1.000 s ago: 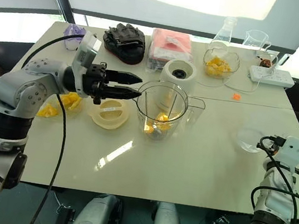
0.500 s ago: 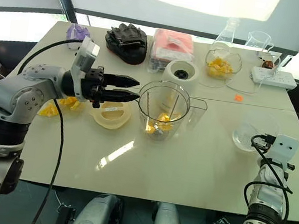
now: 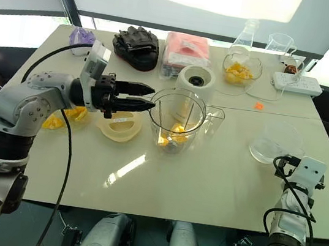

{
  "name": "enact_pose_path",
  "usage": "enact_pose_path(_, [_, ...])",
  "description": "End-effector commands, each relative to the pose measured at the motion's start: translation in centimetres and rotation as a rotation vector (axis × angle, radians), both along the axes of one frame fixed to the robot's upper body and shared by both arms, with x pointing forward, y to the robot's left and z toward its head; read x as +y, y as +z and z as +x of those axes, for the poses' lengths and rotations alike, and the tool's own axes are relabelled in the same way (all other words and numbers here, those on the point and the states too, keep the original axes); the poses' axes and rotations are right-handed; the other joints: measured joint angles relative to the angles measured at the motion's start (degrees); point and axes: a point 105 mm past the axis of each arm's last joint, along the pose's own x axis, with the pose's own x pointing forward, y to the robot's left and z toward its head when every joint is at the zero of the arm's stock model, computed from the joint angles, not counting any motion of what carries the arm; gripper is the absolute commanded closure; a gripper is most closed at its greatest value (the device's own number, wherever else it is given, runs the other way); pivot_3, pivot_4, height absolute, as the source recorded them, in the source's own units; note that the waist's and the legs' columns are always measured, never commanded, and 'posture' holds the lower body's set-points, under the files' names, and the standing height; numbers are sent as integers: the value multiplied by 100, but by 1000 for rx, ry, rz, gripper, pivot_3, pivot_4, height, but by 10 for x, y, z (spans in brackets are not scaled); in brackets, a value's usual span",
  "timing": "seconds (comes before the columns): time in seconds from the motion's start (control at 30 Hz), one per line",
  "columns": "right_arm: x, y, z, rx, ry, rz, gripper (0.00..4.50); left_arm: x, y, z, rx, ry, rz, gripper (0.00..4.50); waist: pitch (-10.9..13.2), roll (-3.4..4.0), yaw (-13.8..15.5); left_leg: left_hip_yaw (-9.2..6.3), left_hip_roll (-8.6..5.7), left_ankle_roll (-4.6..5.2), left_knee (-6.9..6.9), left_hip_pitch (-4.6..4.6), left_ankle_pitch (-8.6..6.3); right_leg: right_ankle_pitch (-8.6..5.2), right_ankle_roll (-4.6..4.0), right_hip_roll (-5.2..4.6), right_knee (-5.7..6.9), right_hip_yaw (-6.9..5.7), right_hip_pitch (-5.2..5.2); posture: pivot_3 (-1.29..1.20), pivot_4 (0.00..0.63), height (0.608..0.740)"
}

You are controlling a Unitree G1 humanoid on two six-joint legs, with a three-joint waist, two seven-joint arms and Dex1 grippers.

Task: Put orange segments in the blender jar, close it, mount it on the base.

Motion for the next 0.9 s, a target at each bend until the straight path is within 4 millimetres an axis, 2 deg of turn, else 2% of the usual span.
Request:
enact_pose_path(0.03, [1,10,-3,-36,0,-22,11,0,7,-3,-40,-5,-16,2160,0,0,24,0,0,0,0,0,0,0,0,0,0,0,0,0,150,740])
enact_pose_path(0.53, [9,25,-36,-85,2,-61,11,9,6,4,-36,38,-20,2160,0,0,50,-2,5,0,0,-1,0,-10,-16,-1,-2,0,0,0,150,740])
enact_pose_path(0.77, [21,72,-72,-182,69,-80,11,24,10,13,-43,88,-16,2160,-2,1,69,-7,8,0,-1,-3,0,-12,-16,0,-1,-2,-1,0,150,740])
enact_pose_path(0.9, [26,112,-94,-282,165,-20,11,36,14,21,-40,125,-13,2160,-2,1,70,-6,8,0,1,-1,0,-13,-18,0,-2,-1,2,0,150,740])
